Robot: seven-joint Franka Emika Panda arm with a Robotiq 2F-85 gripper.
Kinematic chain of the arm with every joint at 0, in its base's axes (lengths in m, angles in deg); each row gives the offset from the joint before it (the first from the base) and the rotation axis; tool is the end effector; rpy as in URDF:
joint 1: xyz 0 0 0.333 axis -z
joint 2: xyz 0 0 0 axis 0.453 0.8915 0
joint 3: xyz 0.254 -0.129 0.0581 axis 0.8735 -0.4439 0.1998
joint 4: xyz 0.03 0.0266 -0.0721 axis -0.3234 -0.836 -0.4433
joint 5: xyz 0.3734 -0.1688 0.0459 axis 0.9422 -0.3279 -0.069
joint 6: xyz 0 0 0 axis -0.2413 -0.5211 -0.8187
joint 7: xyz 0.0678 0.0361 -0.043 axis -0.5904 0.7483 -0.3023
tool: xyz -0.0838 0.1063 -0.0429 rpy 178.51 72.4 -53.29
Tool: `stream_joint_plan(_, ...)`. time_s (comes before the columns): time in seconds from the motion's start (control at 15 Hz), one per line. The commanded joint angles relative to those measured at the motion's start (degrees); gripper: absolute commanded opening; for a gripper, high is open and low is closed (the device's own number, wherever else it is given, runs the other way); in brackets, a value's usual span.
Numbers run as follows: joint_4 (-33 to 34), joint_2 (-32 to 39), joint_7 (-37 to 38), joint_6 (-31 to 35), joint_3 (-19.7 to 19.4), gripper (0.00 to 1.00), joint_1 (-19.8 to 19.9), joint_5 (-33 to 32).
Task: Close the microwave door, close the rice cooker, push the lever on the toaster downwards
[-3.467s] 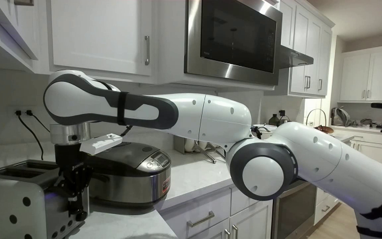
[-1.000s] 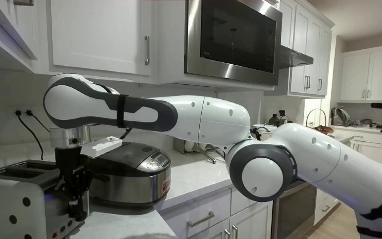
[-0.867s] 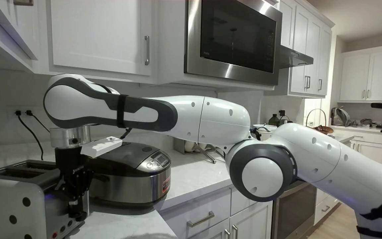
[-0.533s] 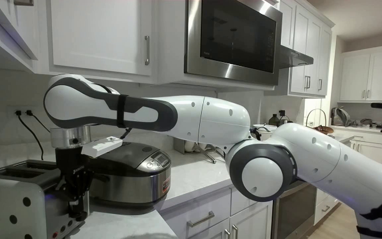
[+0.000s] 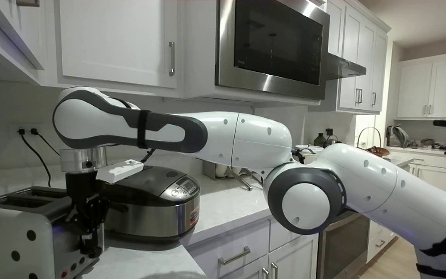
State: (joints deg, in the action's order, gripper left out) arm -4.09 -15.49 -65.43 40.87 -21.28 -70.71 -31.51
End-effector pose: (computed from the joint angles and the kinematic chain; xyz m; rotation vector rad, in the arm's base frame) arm 0.5364 0.5470 0.3654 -2.8138 -1.3700 0.1431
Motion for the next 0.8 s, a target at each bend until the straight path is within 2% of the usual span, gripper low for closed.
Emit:
stream_joint_plan(0.0,0.1,3.0,-3.4,1.8,0.7,0.00,0.7,0.7)
stream_joint_plan(0.73,0.1,2.9,-3.7,1.8,0.4,0.00,0.4,0.4)
